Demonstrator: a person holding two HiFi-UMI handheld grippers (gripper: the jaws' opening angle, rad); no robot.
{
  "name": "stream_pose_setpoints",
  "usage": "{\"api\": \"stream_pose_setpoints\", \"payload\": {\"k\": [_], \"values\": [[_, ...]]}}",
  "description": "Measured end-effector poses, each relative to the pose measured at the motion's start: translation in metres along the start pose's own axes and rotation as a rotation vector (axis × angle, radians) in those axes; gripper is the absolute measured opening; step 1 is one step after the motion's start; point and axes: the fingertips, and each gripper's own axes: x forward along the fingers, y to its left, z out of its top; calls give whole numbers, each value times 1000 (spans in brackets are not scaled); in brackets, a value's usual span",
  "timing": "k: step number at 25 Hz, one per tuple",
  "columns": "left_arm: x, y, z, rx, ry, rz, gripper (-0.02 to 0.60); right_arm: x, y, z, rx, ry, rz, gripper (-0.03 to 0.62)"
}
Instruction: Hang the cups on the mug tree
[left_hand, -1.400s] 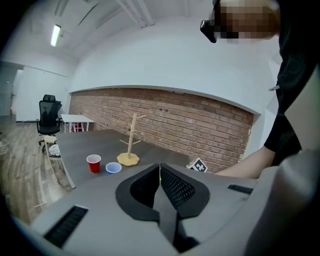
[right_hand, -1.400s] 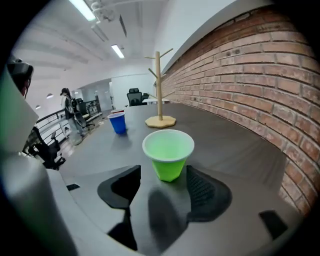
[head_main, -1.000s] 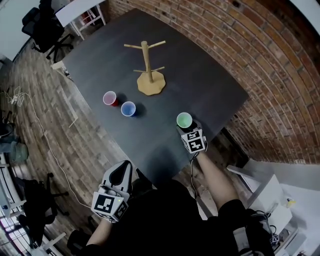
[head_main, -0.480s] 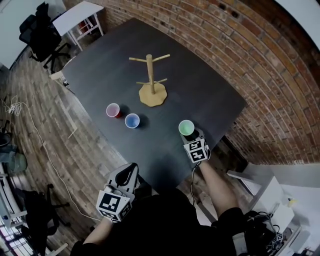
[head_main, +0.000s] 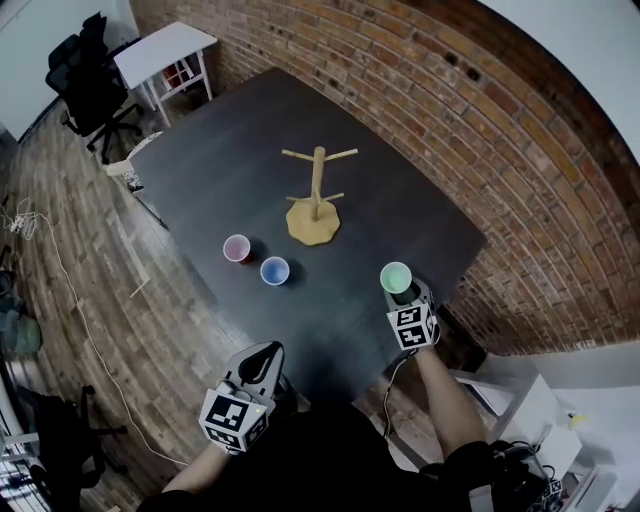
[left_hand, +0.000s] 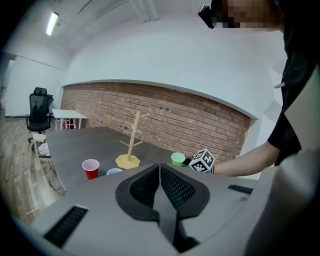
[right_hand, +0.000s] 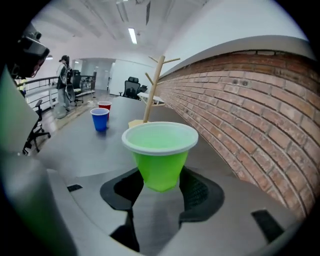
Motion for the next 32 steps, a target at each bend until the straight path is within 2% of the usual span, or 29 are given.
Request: {"api": "stream_pose_setpoints", "payload": {"k": [7, 12, 17, 22, 32], "values": [[-10, 7, 2, -15, -25, -12, 25, -30, -57, 58, -134, -32, -153, 245], [-23, 24, 4, -26, -39, 24, 25, -43, -86, 101, -216, -50, -268, 245], [-39, 40, 1, -45, -49, 73, 25, -41, -102, 140, -347, -51, -312, 245], [-50, 48, -2, -57, -52, 104, 25, -42, -125, 182, -469, -62, -402, 245], [-57, 53, -5, -76, -65, 138, 25, -30, -147, 262, -743, -42, -532, 245]]}}
